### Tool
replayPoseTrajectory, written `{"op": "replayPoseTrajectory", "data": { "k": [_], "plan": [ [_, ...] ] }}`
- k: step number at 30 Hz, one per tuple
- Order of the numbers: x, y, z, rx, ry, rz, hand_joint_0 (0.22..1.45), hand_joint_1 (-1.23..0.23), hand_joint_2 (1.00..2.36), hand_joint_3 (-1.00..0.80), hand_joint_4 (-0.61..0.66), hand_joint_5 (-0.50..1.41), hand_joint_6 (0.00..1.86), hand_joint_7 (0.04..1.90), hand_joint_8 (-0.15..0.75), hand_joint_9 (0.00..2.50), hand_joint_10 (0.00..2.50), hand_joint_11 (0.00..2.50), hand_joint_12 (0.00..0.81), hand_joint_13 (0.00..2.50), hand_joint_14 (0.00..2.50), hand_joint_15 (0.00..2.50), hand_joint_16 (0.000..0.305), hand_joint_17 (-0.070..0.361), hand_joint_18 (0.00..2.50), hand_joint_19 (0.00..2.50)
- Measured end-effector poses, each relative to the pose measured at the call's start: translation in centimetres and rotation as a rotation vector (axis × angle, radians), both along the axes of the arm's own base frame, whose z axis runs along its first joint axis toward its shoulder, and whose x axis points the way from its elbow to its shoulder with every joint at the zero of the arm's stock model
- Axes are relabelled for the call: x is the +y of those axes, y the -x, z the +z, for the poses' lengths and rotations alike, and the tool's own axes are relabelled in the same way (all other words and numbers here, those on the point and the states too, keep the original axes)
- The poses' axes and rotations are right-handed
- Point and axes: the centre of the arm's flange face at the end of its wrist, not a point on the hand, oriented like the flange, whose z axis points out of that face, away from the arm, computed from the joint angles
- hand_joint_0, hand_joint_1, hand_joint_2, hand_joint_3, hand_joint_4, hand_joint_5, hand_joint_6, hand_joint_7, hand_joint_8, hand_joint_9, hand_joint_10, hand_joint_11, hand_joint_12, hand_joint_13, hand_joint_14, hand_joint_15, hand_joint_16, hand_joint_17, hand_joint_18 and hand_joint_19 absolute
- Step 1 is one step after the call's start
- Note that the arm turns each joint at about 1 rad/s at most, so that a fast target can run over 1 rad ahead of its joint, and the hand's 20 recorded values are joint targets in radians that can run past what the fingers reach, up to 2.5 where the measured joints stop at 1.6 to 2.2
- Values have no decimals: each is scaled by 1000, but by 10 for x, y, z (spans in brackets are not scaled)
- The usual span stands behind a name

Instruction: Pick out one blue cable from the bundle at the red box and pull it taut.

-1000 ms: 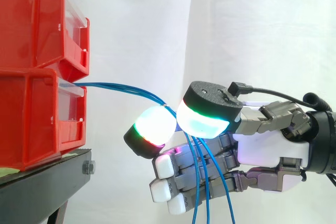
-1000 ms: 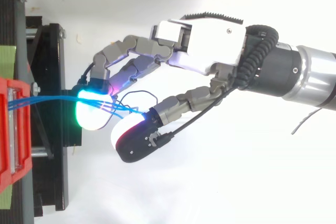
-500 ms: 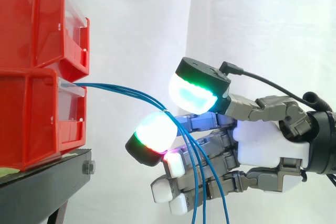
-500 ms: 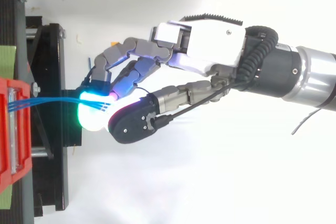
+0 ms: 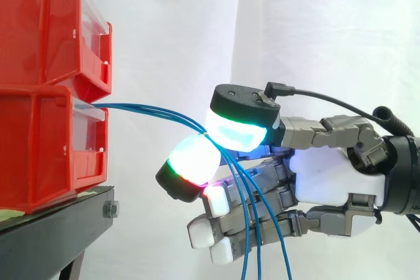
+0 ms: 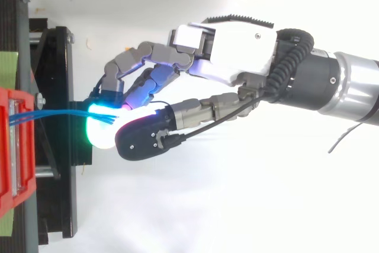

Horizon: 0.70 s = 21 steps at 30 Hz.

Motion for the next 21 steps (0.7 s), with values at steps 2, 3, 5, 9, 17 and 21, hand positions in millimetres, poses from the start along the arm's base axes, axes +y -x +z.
{"op": "replayPoseTrajectory", "data": {
  "k": [2, 3, 5, 9, 17, 21],
  "plan": [
    [0, 0, 0, 1, 0, 0, 631, -743, 1017, -245, 153, -198, 884, 937, 291, 814, 26, 687, 367, 745, 21, 465, 61, 138, 550, 617],
    [0, 0, 0, 1, 0, 0, 636, -756, 1017, -259, 140, -199, 884, 950, 288, 813, 26, 685, 367, 745, 21, 467, 61, 138, 550, 616],
    [0, 0, 0, 1, 0, 0, 658, -792, 1014, -308, 132, -200, 886, 969, 289, 807, 27, 691, 363, 746, 21, 468, 61, 138, 558, 606],
    [-1, 0, 0, 2, -1, 0, 741, -828, 1001, -478, 64, -205, 888, 1073, 287, 816, 24, 690, 360, 752, 21, 453, 61, 138, 582, 578],
    [-1, 2, 3, 11, 1, 0, 679, -793, 1000, -500, 174, -204, 906, 1040, 277, 882, 28, 723, 357, 780, 20, 455, 61, 136, 625, 598],
    [-1, 3, 4, 19, 2, 0, 610, -707, 1000, -500, 169, -201, 899, 1022, 278, 888, 26, 725, 359, 774, 22, 462, 61, 137, 618, 615]
  ]
}}
